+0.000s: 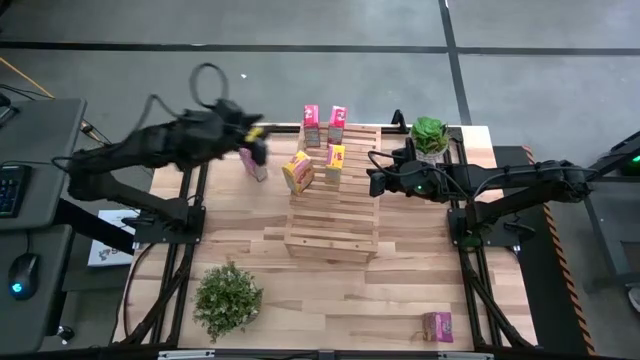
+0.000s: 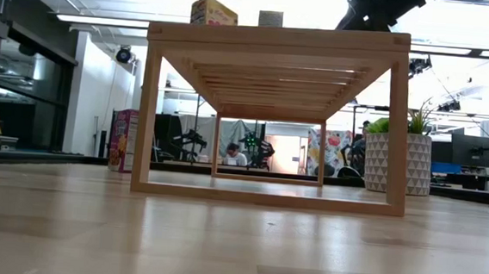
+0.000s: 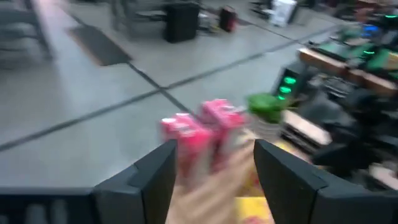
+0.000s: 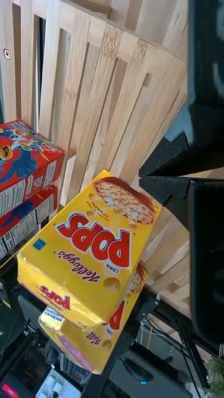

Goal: Stack cereal on shelf
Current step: Put the yellow cereal box on the shelf aligned with the yellow cereal box

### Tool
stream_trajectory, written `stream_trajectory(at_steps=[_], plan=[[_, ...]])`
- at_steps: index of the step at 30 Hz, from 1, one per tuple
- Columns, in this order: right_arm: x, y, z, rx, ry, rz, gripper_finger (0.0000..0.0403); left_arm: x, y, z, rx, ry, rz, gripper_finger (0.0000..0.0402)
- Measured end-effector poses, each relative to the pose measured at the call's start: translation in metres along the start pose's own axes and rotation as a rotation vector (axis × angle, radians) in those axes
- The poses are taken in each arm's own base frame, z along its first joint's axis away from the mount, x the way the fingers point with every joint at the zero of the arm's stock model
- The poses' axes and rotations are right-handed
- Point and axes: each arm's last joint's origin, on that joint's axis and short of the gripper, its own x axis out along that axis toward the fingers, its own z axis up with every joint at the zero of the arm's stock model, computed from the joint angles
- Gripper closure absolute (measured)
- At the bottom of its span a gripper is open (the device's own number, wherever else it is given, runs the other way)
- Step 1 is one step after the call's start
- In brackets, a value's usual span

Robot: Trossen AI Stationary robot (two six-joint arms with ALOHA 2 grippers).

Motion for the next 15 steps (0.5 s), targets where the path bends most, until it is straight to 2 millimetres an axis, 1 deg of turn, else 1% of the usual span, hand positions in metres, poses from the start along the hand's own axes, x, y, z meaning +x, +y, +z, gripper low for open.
stream_trajectory(at_steps=[1, 3, 5, 7, 9, 10, 12, 15], plan=[[0.0, 0.0, 0.0, 0.003, 0.001, -0.001, 0.0402, -0.009, 0.008, 0.001, 0.008, -0.005, 0.033, 0.0208], [0.0, 0.0, 0.0, 0.001, 0.002, -0.004, 0.0402, -0.023, 0.023, -0.004, 0.009, -0.003, 0.108, 0.0233], [0.0, -0.001, 0.0, 0.001, 0.003, -0.005, 0.0402, -0.032, 0.037, -0.016, -0.01, 0.017, 0.169, 0.027], [0.0, -0.001, 0.0, 0.003, 0.0, -0.006, 0.0402, -0.036, 0.047, -0.031, -0.05, 0.036, 0.188, 0.0316], [0.0, -0.001, 0.0, 0.004, -0.003, -0.008, 0.0402, -0.036, 0.054, -0.052, -0.091, 0.067, 0.183, 0.0369], [0.0, -0.001, 0.0, 0.004, -0.003, -0.008, 0.0402, -0.035, 0.056, -0.063, -0.117, 0.079, 0.172, 0.0385], [0.0, -0.001, 0.0, 0.004, -0.003, -0.008, 0.0402, -0.029, 0.056, -0.086, -0.167, 0.101, 0.134, 0.039], [0.0, -0.001, 0.0, 0.004, -0.003, -0.008, 0.0402, -0.013, 0.049, -0.117, -0.223, 0.119, 0.03, 0.0396]])
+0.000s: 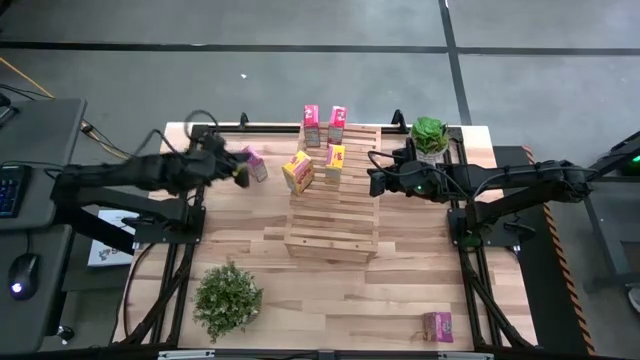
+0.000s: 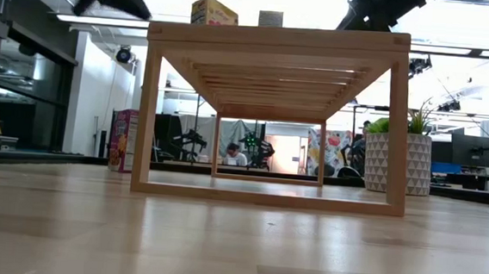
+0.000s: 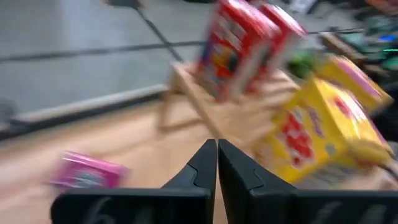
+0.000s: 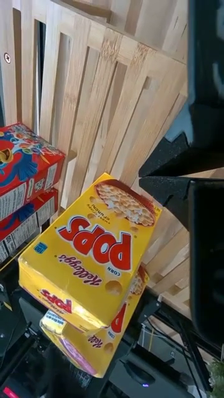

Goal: Stack cereal on shelf
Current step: Put the yellow cereal box on the shelf aligned with the yellow cereal box

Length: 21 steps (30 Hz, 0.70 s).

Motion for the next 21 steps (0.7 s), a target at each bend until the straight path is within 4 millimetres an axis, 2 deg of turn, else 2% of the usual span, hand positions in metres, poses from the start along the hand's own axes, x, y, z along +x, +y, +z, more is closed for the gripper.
stream_trajectory(at_steps=[4, 7, 14, 21], plan=[[0.0, 0.0, 0.0, 0.0, -0.009, -0.006, 0.0402, 0.027, -0.01, -0.027, -0.072, -0.004, -0.152, 0.04], [0.0, 0.0, 0.0, 0.0, -0.011, -0.007, 0.0402, 0.044, -0.017, -0.04, -0.09, 0.01, -0.158, 0.0401], [0.0, 0.0, 0.0, 0.0, -0.012, -0.009, 0.0402, 0.066, -0.035, -0.05, -0.099, 0.06, -0.24, 0.0401], [0.0, 0.0, 0.0, -0.001, -0.012, -0.01, 0.0402, 0.078, -0.05, -0.063, -0.134, 0.105, -0.284, 0.0401]])
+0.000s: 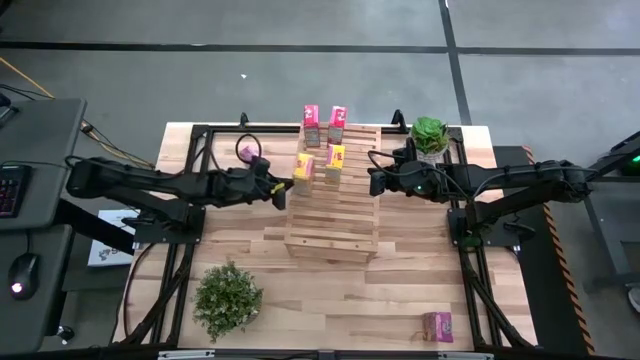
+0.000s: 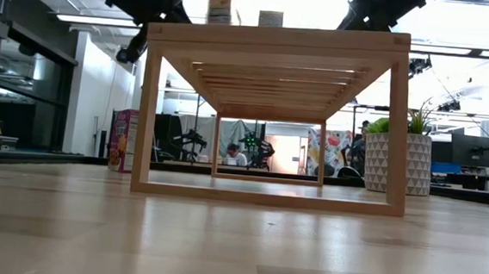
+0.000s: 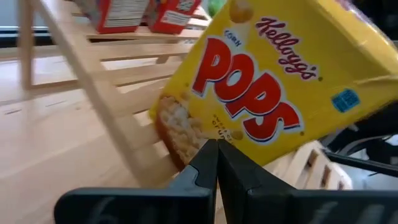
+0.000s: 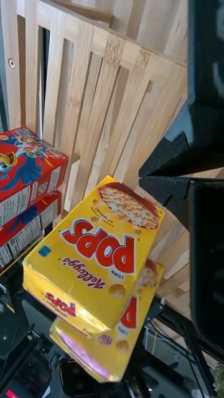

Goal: Stack cereal on shelf
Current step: Put the yellow cereal box on the shelf aligned with the yellow cereal box

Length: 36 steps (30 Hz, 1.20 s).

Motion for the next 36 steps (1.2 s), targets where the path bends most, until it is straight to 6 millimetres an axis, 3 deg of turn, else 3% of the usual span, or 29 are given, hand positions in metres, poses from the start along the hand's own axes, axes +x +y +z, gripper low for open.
stream_trajectory(at_steps=[10, 19, 30, 36], plan=[[0.0, 0.0, 0.0, -0.002, 0.001, -0.003, 0.0402, 0.017, -0.006, 0.0, -0.038, -0.058, -0.056, 0.0401], [0.0, 0.0, 0.0, -0.002, 0.003, -0.002, 0.0402, 0.017, 0.0, 0.01, -0.019, -0.081, -0.046, 0.0401], [0.0, 0.0, -0.001, -0.002, 0.013, 0.005, 0.0402, -0.019, 0.004, 0.012, 0.115, 0.017, -0.05, 0.0401], [0.0, 0.0, 0.0, -0.004, 0.011, 0.003, 0.0402, -0.031, -0.015, 0.0, 0.134, 0.046, -0.182, 0.0401]])
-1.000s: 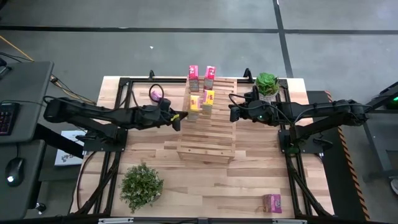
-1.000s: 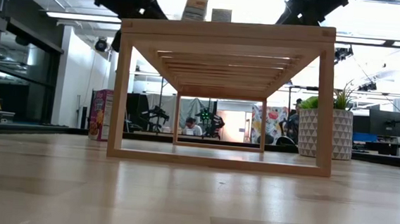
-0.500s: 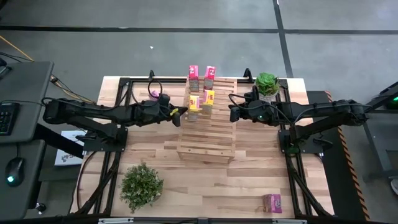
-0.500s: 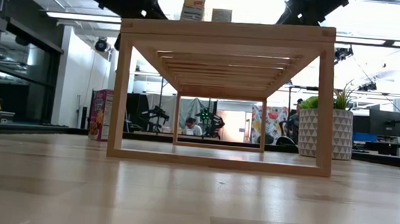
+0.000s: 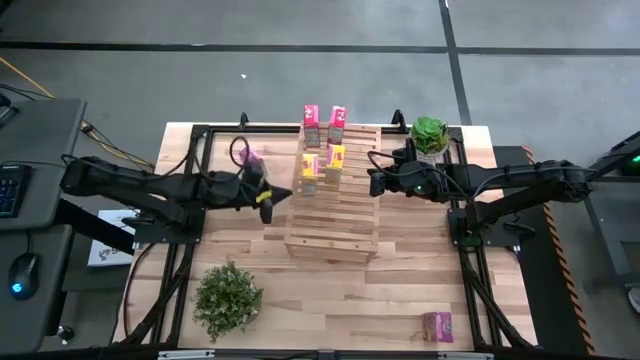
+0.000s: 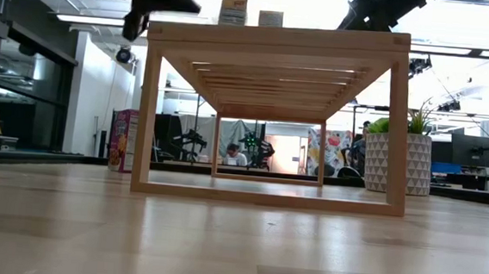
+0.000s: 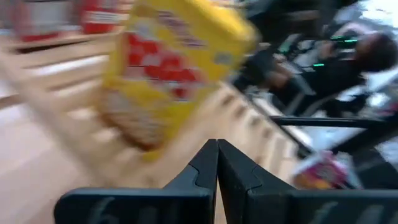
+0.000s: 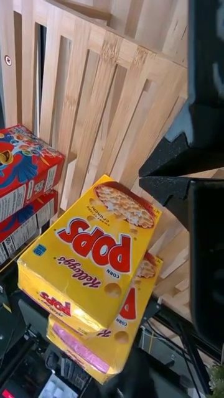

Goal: Stack cereal on shelf
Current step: Put the yellow cereal box on the shelf aligned with the yellow cereal box

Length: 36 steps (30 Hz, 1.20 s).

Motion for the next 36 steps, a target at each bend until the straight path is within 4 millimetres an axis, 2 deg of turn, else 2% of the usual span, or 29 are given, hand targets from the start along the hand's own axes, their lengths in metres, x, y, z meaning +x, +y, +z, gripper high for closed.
stream_trajectory(at_steps=[6, 13, 20, 36], plan=[[0.0, -0.001, 0.0, -0.003, -0.01, -0.011, 0.0402, 0.022, -0.024, -0.018, 0.019, -0.023, -0.122, 0.0401], [0.0, 0.0, 0.0, -0.002, -0.008, -0.009, 0.0402, 0.043, -0.024, -0.031, 0.044, -0.06, -0.049, 0.0401], [0.0, 0.0, 0.0, 0.0, -0.008, -0.009, 0.0402, 0.048, -0.013, -0.022, 0.114, -0.095, 0.012, 0.0401], [0.0, 0.0, 0.0, 0.0, -0.008, -0.009, 0.0402, 0.059, 0.015, 0.0, 0.154, -0.082, 0.006, 0.0401]])
